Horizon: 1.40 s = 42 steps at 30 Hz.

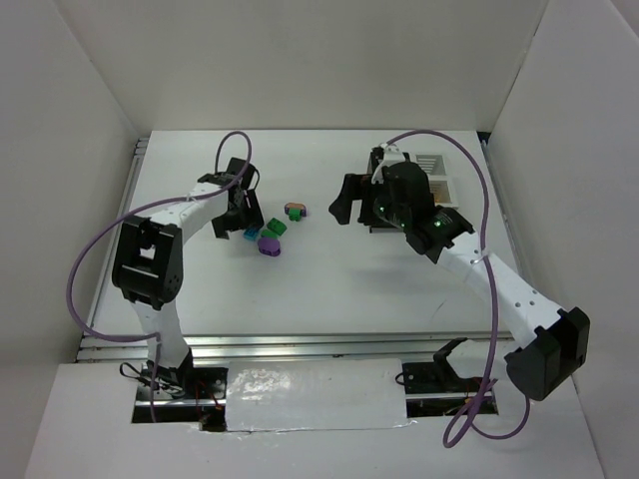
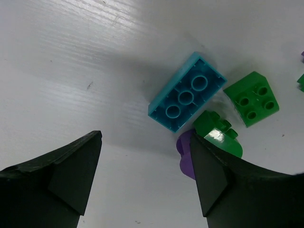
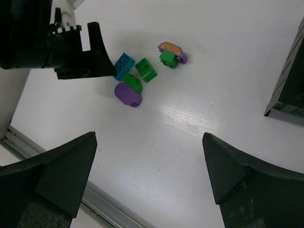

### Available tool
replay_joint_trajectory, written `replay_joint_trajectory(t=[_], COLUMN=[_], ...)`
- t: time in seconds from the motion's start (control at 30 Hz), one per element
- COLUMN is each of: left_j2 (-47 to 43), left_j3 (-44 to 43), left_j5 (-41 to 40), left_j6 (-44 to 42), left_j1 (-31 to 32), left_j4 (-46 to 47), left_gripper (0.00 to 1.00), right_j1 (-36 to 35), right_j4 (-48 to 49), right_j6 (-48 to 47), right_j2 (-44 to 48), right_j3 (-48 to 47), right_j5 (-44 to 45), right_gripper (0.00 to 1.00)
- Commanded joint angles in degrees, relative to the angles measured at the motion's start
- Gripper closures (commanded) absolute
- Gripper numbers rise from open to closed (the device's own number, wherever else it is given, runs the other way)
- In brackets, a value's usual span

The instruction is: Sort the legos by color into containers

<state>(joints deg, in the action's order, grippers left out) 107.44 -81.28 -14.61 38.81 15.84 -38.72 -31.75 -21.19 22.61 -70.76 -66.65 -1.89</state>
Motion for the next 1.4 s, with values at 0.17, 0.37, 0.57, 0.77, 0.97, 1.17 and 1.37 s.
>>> replay_joint_trajectory(t=[0.17, 0.37, 0.57, 0.77, 0.97, 1.17, 1.37], left_j2=[1.98, 6.29, 7.61, 9.28, 9.81, 11.39, 9.47], left_j3=[-0.64, -3.80, -4.07, -3.80, -4.50, -6.53, -6.62], left_j5=[2.57, 1.87, 2.31, 1.52, 1.60, 2.31, -0.41], left_j6=[-3.12, -3.83, -5.23, -5.23, -6.28, -6.99, -6.38], left_j1=[0.16, 0.16, 0.16, 0.16, 0.16, 0.07, -0.02], left_j4=[4.88, 3.92, 5.50, 6.11, 6.99, 6.99, 6.03], left_gripper=[0.19, 0.27, 0.27, 0.26, 0.27, 0.47, 0.97], right_j1=[-1.47, -2.00, -2.62, -2.79, -2.97, -3.32, -3.41], right_j4=[2.47, 2.03, 1.59, 1.86, 2.03, 1.77, 2.21], right_j6=[-0.55, -0.99, -1.52, -1.61, -1.61, -1.78, -1.69], right_j2=[2.12, 2.21, 1.86, 1.77, 1.59, 0.71, 0.45], right_j3=[0.56, 0.30, -0.14, 0.12, 0.12, -0.06, 0.03], right_j5=[-3.82, -3.47, -3.47, -3.56, -3.65, -3.91, -4.09], right_gripper=[0.00, 0.00, 0.01, 0.00, 0.00, 0.00, 0.00])
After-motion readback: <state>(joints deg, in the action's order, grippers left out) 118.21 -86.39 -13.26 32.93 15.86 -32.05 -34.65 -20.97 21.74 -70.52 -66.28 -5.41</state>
